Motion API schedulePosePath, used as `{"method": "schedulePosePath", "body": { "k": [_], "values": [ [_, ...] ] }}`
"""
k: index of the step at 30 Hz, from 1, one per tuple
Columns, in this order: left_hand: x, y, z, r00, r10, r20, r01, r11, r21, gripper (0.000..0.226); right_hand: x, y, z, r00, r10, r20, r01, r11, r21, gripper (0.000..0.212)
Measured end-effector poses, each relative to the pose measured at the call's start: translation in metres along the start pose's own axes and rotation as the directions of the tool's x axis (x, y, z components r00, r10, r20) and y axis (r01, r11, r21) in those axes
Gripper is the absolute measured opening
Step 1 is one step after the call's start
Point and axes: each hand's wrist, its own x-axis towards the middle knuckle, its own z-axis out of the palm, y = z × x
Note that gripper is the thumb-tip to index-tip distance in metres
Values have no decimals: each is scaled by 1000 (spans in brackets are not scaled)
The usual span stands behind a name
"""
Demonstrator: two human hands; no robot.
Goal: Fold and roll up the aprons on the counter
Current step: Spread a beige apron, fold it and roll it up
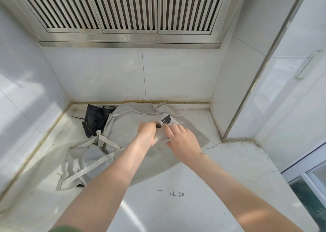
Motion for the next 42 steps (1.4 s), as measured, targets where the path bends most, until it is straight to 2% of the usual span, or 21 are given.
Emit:
{"method": "schedulePosePath", "body": {
  "k": [3,6,8,9,11,13,15,17,20,23,26,28,30,32,34,37,39,40,42],
  "values": [
    [-5,-1,0,998,-41,47,39,998,45,26,1,4,2,994,25,-103,-23,1000,15,57],
    [-6,3,-3,995,-66,78,56,991,125,16,-1,7,5,980,25,-196,-5,995,103,38],
    [-6,6,-7,988,-64,140,48,992,115,15,-3,5,1,988,74,-133,-45,977,208,25],
    [-8,7,-9,980,-59,190,43,995,88,27,-4,5,-1,988,137,-68,-111,948,298,28],
    [-9,7,-15,956,-53,287,20,993,117,59,-2,9,-2,943,292,158,-332,809,485,28],
    [-9,3,-19,937,-28,348,-84,949,304,75,-1,15,-2,882,356,309,-471,651,595,33],
    [-7,-3,-24,924,-5,383,-191,861,472,72,-3,16,-2,842,380,383,-536,513,670,39],
    [-6,-7,-30,919,-26,394,-234,767,597,66,-6,15,2,778,389,493,-621,364,694,39],
    [-7,-11,-39,914,-84,396,-262,623,737,54,-15,14,12,678,380,630,-719,160,677,33],
    [-5,-14,-51,904,-90,418,-340,440,831,43,-23,12,21,611,375,697,-756,15,654,36],
    [0,-15,-61,894,-37,446,-388,436,812,43,-30,9,28,537,374,756,-799,-63,598,42],
    [-1,-16,-62,867,61,494,-472,416,777,43,-34,8,33,488,343,803,-832,-96,547,42],
    [-3,-22,-56,807,163,567,-585,342,735,44,-37,5,41,451,271,850,-865,-104,492,40],
    [-3,-35,-47,766,179,617,-636,354,686,41,-38,-2,50,430,193,882,-887,-90,453,35],
    [4,-56,-41,759,132,637,-608,494,622,37,-41,-10,59,416,140,899,-904,-45,425,36],
    [19,-89,-36,783,17,621,-462,685,564,33,-49,-19,73,361,92,928,-932,64,356,38],
    [32,-113,-32,793,-50,607,-345,785,515,35,-55,-24,83,314,60,948,-945,111,306,30],
    [39,-126,-30,797,-70,600,-302,814,496,35,-59,-26,91,301,46,953,-947,134,293,23],
    [49,-144,-25,810,-60,583,-310,801,512,32,-63,-28,98,318,33,947,-933,187,307,14]
  ]
}}
